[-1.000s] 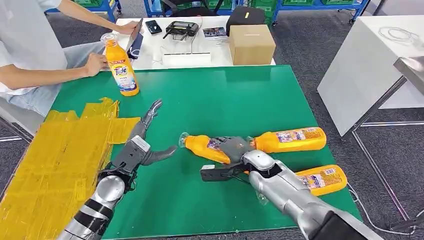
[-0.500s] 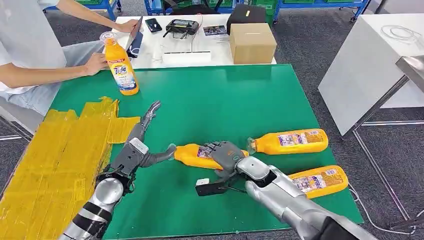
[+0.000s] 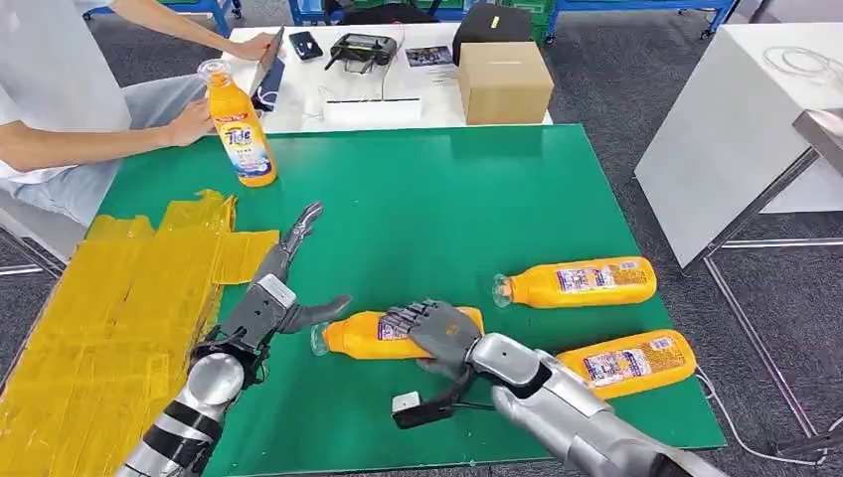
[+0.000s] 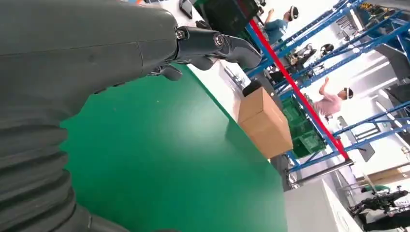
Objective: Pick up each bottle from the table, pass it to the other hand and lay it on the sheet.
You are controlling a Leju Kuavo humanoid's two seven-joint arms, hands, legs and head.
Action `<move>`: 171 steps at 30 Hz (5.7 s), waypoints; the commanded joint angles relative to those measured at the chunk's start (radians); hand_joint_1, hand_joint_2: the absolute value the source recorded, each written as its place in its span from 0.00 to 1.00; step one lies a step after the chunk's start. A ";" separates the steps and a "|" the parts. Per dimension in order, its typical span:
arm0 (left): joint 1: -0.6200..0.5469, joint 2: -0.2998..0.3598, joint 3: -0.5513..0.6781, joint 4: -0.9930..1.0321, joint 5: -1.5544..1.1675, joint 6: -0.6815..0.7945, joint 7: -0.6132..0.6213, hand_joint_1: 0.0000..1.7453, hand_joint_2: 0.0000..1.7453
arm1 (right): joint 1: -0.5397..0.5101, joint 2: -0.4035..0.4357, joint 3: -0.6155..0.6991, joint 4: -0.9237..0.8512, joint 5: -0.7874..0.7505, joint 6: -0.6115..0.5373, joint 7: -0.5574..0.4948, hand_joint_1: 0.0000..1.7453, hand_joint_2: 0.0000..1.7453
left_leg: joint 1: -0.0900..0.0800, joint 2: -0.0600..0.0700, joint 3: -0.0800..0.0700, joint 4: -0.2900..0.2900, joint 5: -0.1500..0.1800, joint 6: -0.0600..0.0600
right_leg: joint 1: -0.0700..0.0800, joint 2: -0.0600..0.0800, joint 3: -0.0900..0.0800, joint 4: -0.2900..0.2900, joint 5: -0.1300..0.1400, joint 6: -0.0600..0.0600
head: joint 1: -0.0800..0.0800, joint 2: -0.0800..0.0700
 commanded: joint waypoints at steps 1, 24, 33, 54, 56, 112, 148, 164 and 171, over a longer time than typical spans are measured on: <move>0.012 0.000 0.035 0.007 -0.010 -0.004 0.014 0.00 1.00 | 0.051 -0.014 -0.032 -0.045 0.051 -0.019 0.065 0.00 1.00 | 0.001 -0.003 -0.002 -0.001 0.000 0.000 | 0.001 -0.002 0.000 -0.001 0.000 -0.001 | 0.000 0.000; 0.135 -0.002 0.131 -0.093 -0.070 0.009 0.039 0.00 1.00 | 0.243 -0.018 -0.211 -0.396 0.109 0.059 0.260 0.00 1.00 | 0.000 -0.004 -0.009 -0.001 0.000 0.000 | 0.000 -0.004 -0.007 -0.001 -0.001 0.000 | 0.000 0.000; 0.158 -0.005 0.150 -0.107 -0.083 0.009 0.044 0.00 1.00 | 0.270 -0.045 -0.228 -0.392 0.132 0.087 0.344 0.00 1.00 | 0.000 -0.005 -0.012 -0.001 0.000 0.000 | 0.000 -0.005 -0.010 -0.001 -0.001 0.000 | 0.000 0.000; 0.166 -0.015 0.156 -0.118 -0.099 -0.001 0.057 0.00 1.00 | 0.243 -0.019 -0.270 -0.311 0.242 0.097 0.438 0.00 1.00 | 0.001 -0.005 -0.012 -0.001 0.000 0.000 | 0.000 -0.005 -0.010 -0.001 -0.001 -0.001 | 0.000 0.000; 0.166 -0.016 0.155 -0.118 -0.099 -0.001 0.058 0.00 1.00 | 0.238 -0.016 -0.273 -0.306 0.241 0.100 0.437 0.00 1.00 | 0.000 -0.004 -0.013 0.000 0.000 0.000 | 0.000 -0.004 -0.011 0.000 0.000 0.000 | 0.000 0.000; 0.172 -0.005 0.099 -0.132 -0.072 0.019 0.080 0.00 1.00 | 0.286 0.056 -0.468 -0.391 -0.051 -0.104 0.314 1.00 1.00 | 0.001 -0.007 -0.002 -0.001 0.001 0.001 | 0.001 -0.008 0.001 -0.001 -0.001 -0.001 | 0.000 0.000; 0.035 -0.013 0.013 -0.015 0.420 -0.225 0.130 0.00 1.00 | 0.288 0.224 -0.478 -0.328 -0.570 -0.071 -0.119 1.00 1.00 | 0.001 -0.008 -0.012 -0.001 0.002 0.001 | 0.001 -0.010 -0.008 -0.001 -0.001 -0.001 | 0.000 0.000; 0.018 -0.012 -0.002 -0.006 0.425 -0.225 0.130 0.00 1.00 | 0.272 0.232 -0.423 -0.268 -0.537 -0.067 -0.119 1.00 1.00 | 0.001 -0.009 -0.014 -0.001 0.002 0.000 | 0.000 -0.010 -0.010 -0.001 -0.001 -0.001 | 0.000 0.000; 0.012 -0.014 -0.006 -0.008 0.433 -0.226 0.130 0.00 1.00 | 0.252 0.242 -0.367 -0.207 -0.503 -0.053 -0.098 1.00 1.00 | 0.001 -0.008 -0.014 -0.001 0.002 0.001 | 0.000 -0.010 -0.011 -0.001 -0.001 -0.001 | 0.000 0.000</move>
